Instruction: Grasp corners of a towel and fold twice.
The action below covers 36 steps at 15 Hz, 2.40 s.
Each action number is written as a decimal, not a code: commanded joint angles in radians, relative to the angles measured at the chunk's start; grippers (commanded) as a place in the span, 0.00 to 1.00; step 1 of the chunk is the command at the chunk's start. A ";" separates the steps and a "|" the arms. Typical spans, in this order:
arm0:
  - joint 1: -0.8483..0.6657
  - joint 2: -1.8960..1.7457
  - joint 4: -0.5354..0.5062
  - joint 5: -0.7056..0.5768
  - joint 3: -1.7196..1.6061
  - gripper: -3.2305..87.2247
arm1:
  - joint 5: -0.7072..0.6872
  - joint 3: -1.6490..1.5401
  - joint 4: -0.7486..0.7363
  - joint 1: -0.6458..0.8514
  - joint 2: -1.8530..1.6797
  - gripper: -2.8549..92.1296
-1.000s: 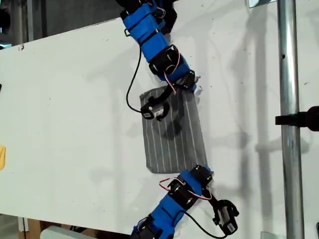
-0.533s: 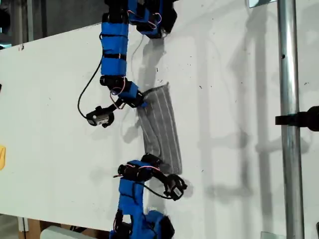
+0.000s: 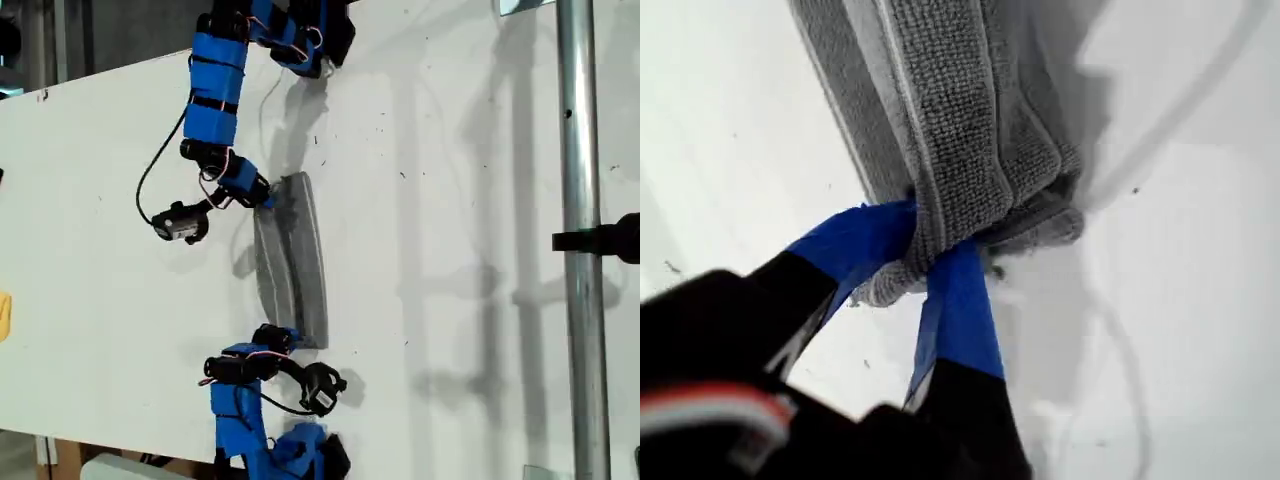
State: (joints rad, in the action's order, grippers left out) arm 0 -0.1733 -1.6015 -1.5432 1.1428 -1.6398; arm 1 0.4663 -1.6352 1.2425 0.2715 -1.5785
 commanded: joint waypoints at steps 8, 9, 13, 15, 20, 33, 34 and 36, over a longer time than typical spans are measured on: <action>0.091 0.195 0.324 0.196 -0.146 0.02 | 0.100 -0.126 -0.207 -0.028 0.252 0.03; 0.066 0.225 0.316 0.215 -0.156 0.02 | 0.097 -0.100 -0.201 -0.006 0.281 0.03; 0.049 0.078 0.164 0.190 -0.155 0.07 | 0.123 -0.052 -0.017 0.005 0.160 0.30; 0.072 -0.071 0.018 0.218 -0.146 0.26 | 0.130 -0.032 0.143 0.018 0.037 0.44; 0.178 -0.617 -0.112 0.443 -0.365 0.31 | 0.316 -0.319 0.333 0.150 -0.472 0.46; 0.512 -1.876 0.252 0.572 -1.480 0.02 | 1.167 -0.842 0.354 -0.163 -1.275 0.56; 0.509 -1.876 0.250 0.561 -1.480 0.02 | 1.134 -0.836 0.353 -0.143 -1.267 0.56; 0.502 -1.876 0.250 0.555 -1.480 0.02 | 0.974 -0.839 0.264 -0.038 -1.189 0.56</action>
State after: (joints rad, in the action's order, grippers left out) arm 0 0.3237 -3.4745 -1.3054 1.7043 -3.1140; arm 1 1.5355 -2.4866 1.5662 0.1718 -2.8072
